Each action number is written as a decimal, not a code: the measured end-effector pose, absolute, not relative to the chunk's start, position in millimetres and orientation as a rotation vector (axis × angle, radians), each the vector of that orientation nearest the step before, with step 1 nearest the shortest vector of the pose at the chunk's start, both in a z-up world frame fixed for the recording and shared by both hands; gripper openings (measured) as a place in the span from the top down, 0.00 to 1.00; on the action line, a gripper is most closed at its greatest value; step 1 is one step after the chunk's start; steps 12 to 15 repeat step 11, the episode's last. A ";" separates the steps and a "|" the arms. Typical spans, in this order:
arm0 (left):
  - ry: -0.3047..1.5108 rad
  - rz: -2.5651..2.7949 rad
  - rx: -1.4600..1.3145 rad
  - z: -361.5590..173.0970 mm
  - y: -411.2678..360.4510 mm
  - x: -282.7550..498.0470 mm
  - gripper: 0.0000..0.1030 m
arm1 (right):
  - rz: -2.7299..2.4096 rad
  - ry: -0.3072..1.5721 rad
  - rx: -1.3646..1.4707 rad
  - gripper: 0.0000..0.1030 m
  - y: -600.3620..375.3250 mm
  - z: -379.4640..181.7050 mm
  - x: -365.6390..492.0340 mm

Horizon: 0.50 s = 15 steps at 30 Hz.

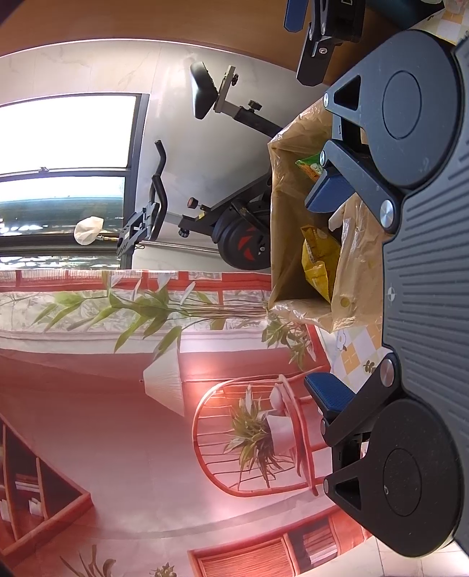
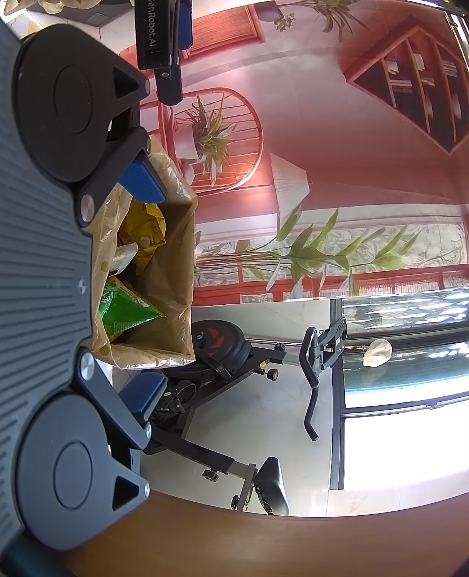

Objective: Organize snacks

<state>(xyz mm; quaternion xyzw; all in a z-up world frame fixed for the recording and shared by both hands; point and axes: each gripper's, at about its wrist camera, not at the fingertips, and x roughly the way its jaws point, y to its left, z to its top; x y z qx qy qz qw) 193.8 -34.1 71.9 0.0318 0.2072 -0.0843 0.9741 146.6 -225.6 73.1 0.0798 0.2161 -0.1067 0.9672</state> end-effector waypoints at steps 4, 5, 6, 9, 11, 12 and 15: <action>0.417 -0.171 0.062 71.9 -34.0 193.8 0.06 | -0.215 0.437 0.161 0.01 -225.6 73.3 146.7; 0.416 -0.172 0.061 72.0 -33.8 193.5 0.06 | -0.215 0.436 0.160 0.01 -225.3 73.2 146.8; 0.415 -0.173 0.061 71.9 -34.1 193.1 0.06 | -0.216 0.437 0.161 0.01 -225.5 73.4 146.8; 0.411 -0.179 0.062 71.4 -35.1 192.1 0.06 | -0.216 0.440 0.161 0.01 -225.2 72.9 146.6; 0.413 -0.181 0.060 71.3 -34.9 192.3 0.06 | -0.215 0.441 0.162 0.01 -226.1 72.3 144.9; 0.413 -0.181 0.060 71.3 -34.9 192.3 0.06 | -0.215 0.441 0.162 0.01 -226.1 72.3 144.9; 0.413 -0.181 0.060 71.3 -34.9 192.3 0.06 | -0.215 0.441 0.162 0.01 -226.1 72.3 144.9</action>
